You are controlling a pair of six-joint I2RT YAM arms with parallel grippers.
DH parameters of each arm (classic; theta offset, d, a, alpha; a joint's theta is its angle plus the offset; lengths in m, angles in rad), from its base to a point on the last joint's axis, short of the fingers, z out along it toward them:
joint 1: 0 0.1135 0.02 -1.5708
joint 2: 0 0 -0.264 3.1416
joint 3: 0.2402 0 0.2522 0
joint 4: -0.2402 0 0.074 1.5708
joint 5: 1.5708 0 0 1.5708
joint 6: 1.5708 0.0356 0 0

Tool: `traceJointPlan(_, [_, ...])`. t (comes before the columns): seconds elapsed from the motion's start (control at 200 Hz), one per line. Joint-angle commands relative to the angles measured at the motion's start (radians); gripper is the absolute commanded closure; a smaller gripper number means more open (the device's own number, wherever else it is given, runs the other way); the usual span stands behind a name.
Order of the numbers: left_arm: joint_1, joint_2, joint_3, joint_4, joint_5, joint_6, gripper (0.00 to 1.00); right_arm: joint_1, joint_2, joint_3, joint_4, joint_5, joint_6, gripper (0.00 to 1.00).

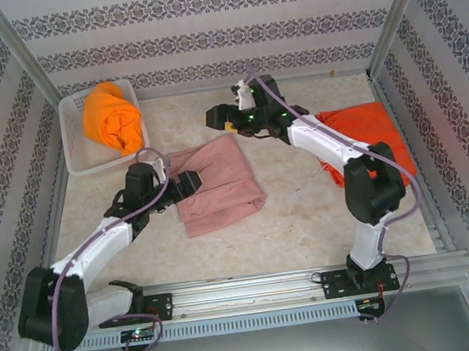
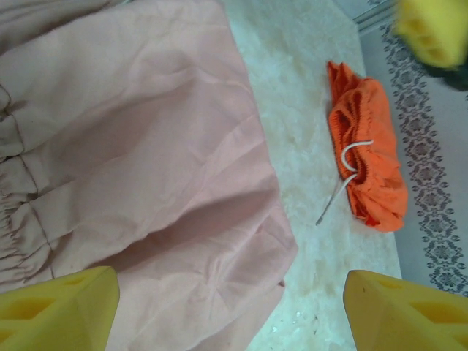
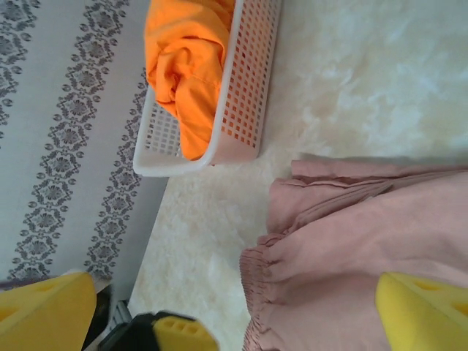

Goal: Fold and stack the shorts

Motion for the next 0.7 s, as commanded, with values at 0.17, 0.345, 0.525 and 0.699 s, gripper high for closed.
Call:
traceJointPlan(0.17, [0.015, 0.211, -0.040, 0.112, 0.010, 0.035, 0.22, -0.086, -0.042, -0.166, -0.101, 0.025, -0.172, 0.02])
traceJointPlan(0.345, [0.016, 0.252, -0.124, 0.115, -0.068, 0.079, 0.22, -0.108, 0.006, -0.173, -0.192, 0.009, -0.269, 0.02])
traceJointPlan(0.525, [0.018, 0.280, -0.166, 0.157, -0.063, 0.076, 0.23, -0.107, 0.103, -0.139, -0.286, -0.014, -0.344, 0.04])
traceJointPlan(0.699, [0.017, 0.286, -0.166, 0.164, -0.060, 0.077, 0.23, -0.102, 0.152, -0.134, -0.301, 0.007, -0.364, 0.07])
